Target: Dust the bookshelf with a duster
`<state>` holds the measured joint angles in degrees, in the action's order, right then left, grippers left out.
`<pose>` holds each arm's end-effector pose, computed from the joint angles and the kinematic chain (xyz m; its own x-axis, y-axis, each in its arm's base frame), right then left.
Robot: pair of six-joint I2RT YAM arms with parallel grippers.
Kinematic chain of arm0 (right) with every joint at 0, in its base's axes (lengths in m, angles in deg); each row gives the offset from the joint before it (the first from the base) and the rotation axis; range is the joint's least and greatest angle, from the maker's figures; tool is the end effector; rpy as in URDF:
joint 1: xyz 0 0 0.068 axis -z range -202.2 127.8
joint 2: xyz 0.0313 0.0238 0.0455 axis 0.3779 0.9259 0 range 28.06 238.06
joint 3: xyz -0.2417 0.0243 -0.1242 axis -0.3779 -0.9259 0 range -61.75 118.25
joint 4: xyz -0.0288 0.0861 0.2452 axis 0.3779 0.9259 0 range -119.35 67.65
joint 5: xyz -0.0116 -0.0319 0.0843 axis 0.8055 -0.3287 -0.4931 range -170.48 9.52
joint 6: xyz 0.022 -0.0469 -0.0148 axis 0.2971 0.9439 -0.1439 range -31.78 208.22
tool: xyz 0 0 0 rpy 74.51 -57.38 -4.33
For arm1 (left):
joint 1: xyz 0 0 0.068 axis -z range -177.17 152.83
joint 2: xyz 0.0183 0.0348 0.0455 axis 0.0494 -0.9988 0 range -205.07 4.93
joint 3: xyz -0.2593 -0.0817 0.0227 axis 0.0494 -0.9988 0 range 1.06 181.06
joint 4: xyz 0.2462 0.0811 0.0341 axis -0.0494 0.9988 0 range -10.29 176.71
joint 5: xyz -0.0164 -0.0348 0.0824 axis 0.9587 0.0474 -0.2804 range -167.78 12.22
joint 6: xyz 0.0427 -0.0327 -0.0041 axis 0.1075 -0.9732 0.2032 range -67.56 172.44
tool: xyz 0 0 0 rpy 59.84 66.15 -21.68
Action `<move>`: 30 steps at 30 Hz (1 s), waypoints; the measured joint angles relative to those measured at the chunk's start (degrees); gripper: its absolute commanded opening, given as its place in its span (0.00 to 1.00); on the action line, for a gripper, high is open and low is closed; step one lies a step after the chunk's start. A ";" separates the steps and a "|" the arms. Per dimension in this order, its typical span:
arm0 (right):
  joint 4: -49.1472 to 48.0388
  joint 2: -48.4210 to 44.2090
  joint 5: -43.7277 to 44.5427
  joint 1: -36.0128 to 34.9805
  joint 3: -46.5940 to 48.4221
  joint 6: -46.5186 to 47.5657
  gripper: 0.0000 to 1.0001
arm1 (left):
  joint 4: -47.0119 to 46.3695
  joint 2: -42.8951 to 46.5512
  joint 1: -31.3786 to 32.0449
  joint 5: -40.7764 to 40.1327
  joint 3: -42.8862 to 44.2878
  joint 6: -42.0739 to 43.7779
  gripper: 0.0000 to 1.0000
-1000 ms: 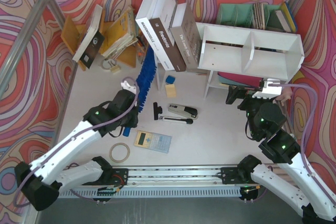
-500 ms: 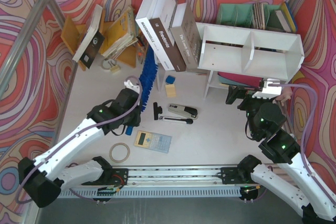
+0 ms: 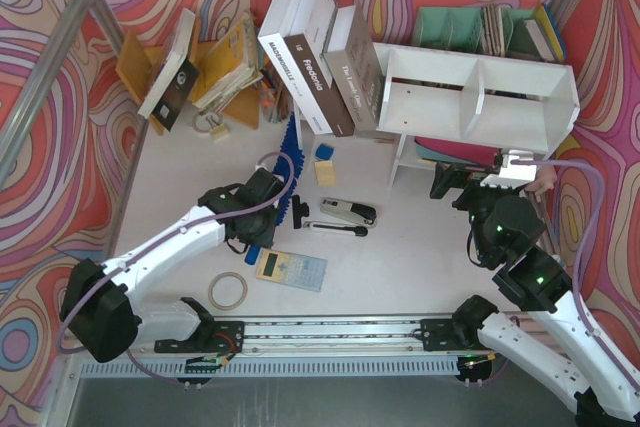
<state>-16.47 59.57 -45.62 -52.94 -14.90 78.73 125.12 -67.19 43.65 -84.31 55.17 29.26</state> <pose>0.1122 0.0430 0.3786 0.0480 0.1861 -0.9814 0.0644 0.9799 0.1890 0.1838 -0.1534 0.2482 -0.8627 0.2284 -0.4513 0.2952 0.9519 -0.0825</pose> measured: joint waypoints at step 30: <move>0.00 0.33 -0.02 0.00 0.00 0.02 0.99 | 0.46 -5.88 -0.07 2.32 0.52 -0.35 0.00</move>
<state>-16.47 59.90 -45.65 -52.94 -14.90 78.75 125.58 -73.07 43.58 -81.99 55.69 28.91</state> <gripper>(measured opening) 0.987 0.345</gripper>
